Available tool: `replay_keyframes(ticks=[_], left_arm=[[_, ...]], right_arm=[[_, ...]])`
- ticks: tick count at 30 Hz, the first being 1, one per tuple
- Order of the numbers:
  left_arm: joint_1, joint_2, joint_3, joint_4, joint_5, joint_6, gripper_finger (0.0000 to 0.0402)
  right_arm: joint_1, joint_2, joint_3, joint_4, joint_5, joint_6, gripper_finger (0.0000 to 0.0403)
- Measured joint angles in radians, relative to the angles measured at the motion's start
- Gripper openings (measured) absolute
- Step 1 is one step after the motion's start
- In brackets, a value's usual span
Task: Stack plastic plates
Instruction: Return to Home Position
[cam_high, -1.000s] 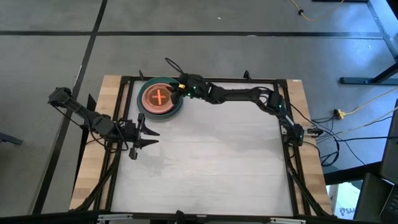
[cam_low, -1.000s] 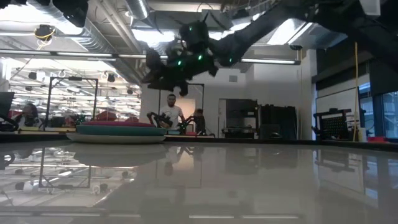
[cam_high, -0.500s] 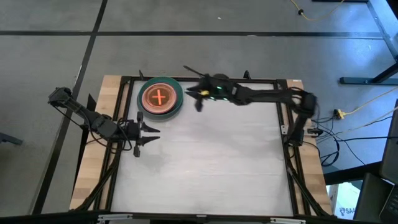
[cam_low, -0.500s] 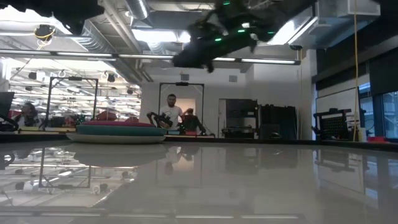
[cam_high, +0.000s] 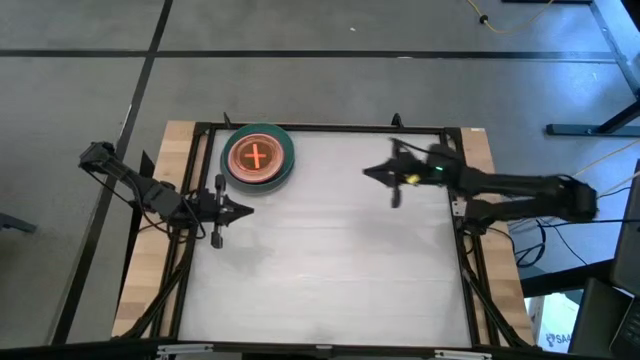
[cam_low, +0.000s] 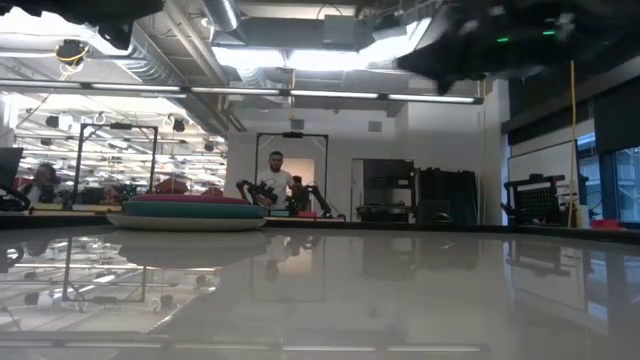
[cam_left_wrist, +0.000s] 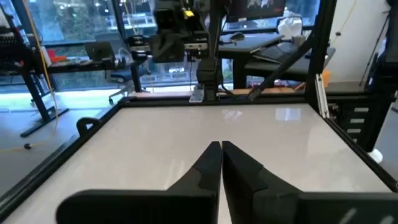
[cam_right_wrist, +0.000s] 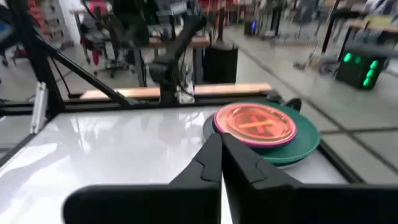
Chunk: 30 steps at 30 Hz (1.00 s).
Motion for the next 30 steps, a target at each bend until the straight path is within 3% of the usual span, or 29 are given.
replay_keyframes(ticks=[9,14,19,24,30], left_arm=[[0.000,-0.148,-0.105,0.003,-0.021,0.006,0.0002],[0.000,-0.276,-0.160,0.005,0.035,0.014,0.0003],[0.000,-0.392,-0.208,0.007,0.043,0.047,0.0003],[0.000,-0.494,-0.278,0.017,0.122,0.089,0.0004],[0.036,-0.493,-0.309,0.056,0.080,0.093,0.0004]], right_arm=[[0.000,-0.419,-0.214,-0.056,-0.031,0.054,0.0002],[0.000,-0.590,-0.269,-0.170,-0.053,0.087,0.0001],[0.000,-0.708,-0.319,-0.228,-0.053,0.116,0.0002],[0.000,-0.783,-0.385,-0.240,-0.054,0.130,0.0001],[0.000,-0.821,-0.468,-0.186,-0.070,0.159,0.0001]])
